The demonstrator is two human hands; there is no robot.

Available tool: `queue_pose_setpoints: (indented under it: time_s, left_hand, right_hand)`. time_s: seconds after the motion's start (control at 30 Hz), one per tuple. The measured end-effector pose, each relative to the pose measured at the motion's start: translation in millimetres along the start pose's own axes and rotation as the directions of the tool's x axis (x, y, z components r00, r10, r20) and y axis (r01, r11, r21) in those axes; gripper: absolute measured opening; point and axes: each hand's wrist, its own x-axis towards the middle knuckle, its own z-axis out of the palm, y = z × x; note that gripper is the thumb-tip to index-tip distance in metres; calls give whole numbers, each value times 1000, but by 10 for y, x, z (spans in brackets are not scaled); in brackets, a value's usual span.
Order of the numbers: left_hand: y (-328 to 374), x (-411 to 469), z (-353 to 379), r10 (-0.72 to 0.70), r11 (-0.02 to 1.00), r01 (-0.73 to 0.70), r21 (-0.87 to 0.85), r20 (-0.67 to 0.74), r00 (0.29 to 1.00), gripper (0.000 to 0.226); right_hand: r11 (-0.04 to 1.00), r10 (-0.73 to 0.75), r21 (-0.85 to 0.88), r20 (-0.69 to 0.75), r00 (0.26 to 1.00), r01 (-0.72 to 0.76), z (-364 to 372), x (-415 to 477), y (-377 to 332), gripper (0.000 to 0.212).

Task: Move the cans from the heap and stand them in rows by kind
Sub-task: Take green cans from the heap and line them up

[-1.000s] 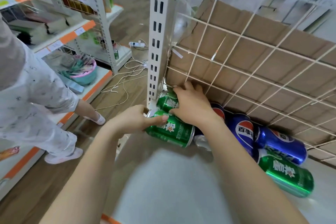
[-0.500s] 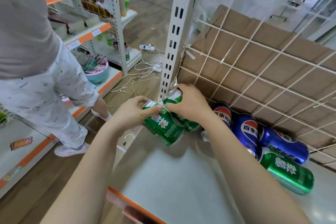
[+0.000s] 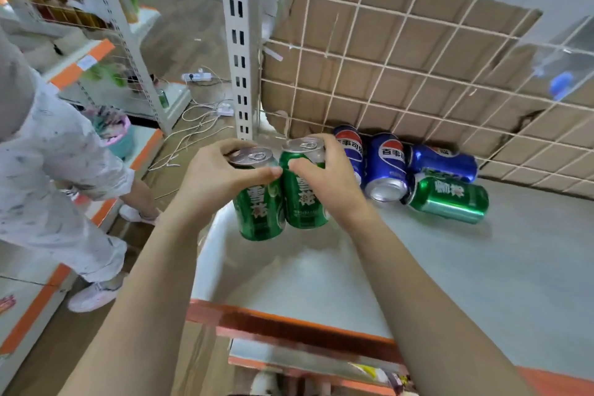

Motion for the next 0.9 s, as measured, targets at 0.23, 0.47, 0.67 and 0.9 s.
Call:
queue_pose_setpoints:
  time_s: [0.23,0.47,0.67,0.9]
  left_hand:
    - [397,-273,546,169,982,-180,58,162,972,50]
    - [940,-864,1591,344,923,-381,54,331,879,36]
    - [1360,-1669,2876,469,850,-527,21,426,774,31]
    - [1774,-2573,4309,543,811,-570,-132,531,650,32]
  right_hand:
    - [998,1,67,-147,989,9,-685,-543,194,49]
    - [1000,-15,-1,-345,938,16,-1875,-1347,477,58]
    - [974,-110,-225,-453,885,5,-3186,-2349,886,48]
    - [958,-146,-283,-613,777,-44,-4457,-3415,1436,36]
